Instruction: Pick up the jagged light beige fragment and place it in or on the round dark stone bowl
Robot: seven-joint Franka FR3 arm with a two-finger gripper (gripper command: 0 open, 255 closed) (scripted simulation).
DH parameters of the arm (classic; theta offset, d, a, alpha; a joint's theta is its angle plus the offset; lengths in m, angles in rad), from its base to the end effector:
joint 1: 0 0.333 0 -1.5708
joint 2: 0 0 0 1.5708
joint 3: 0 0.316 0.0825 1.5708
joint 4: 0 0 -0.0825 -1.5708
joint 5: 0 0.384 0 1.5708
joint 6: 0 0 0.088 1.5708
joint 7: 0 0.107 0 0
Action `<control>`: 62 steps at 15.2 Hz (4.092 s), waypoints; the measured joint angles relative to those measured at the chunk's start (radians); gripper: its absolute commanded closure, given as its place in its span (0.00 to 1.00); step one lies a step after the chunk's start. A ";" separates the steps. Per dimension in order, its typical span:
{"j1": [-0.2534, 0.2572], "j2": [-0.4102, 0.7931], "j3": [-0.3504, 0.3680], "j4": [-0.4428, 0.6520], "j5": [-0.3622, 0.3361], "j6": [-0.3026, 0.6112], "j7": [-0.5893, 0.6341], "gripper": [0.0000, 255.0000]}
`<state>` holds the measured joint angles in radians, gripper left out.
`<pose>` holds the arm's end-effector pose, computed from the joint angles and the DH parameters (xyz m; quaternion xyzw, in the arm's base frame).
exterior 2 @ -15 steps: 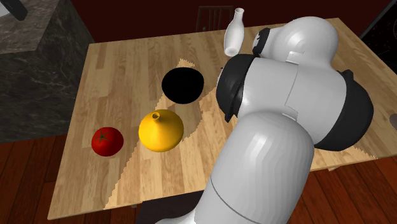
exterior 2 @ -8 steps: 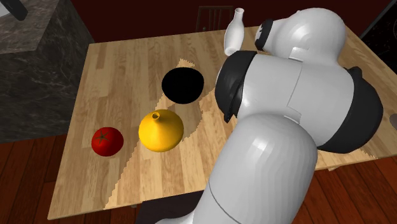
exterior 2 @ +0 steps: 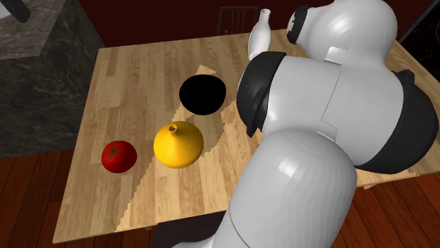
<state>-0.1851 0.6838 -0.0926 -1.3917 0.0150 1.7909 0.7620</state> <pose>0.6710 -0.1778 0.2864 0.8608 -0.4887 -0.1307 0.0564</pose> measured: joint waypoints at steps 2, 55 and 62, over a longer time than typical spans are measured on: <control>0.002 -0.013 0.000 0.006 -0.001 -0.018 0.001 1.00; 0.398 -0.163 0.178 -0.123 0.054 -0.022 0.541 1.00; 0.398 -0.132 0.176 -0.151 0.053 0.039 0.535 1.00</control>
<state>0.2126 0.5520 0.0836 -1.5425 0.0679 1.8294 1.2965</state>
